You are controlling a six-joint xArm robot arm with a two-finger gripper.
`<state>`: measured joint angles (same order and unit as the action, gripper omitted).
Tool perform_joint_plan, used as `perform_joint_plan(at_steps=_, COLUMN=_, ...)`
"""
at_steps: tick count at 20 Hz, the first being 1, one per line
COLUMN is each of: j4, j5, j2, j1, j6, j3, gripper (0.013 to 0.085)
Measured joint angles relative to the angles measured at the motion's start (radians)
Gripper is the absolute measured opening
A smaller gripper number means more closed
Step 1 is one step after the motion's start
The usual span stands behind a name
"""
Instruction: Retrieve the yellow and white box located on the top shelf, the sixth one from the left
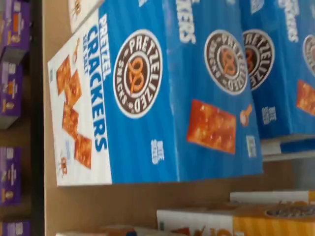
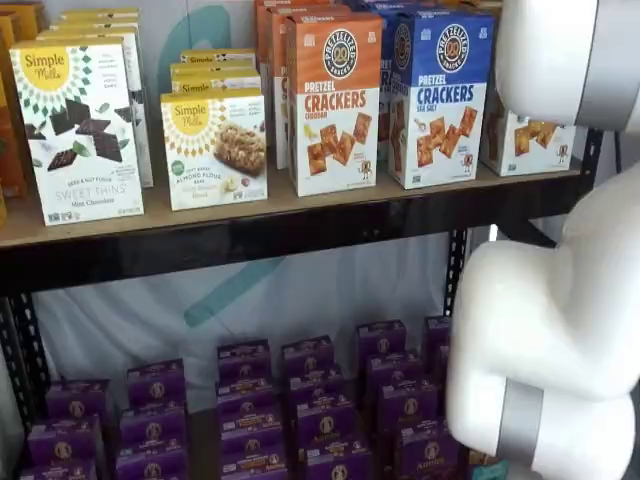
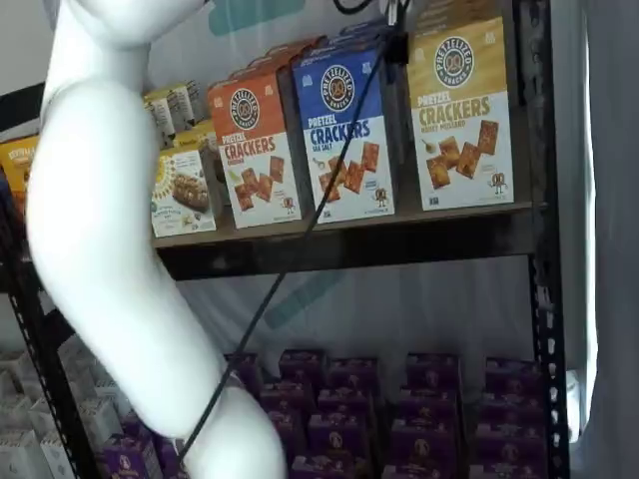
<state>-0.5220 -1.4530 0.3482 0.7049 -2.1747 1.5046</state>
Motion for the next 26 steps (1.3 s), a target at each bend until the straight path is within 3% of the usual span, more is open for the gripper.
perform_joint_plan(at_steps=5, j4=0.077, j5=-0.047, j2=-0.061, j1=-0.015, j6=0.004, j3=0.071, gripper=0.0850)
perform_joint_plan(at_steps=14, j4=0.143, j5=-0.083, j2=-0.133, j1=-0.026, j6=0.001, j3=0.145, gripper=0.0850)
perform_joint_plan(at_steps=26, j4=0.193, j5=-0.089, j2=-0.162, j1=-0.043, j6=0.003, j3=0.168, gripper=0.0850)
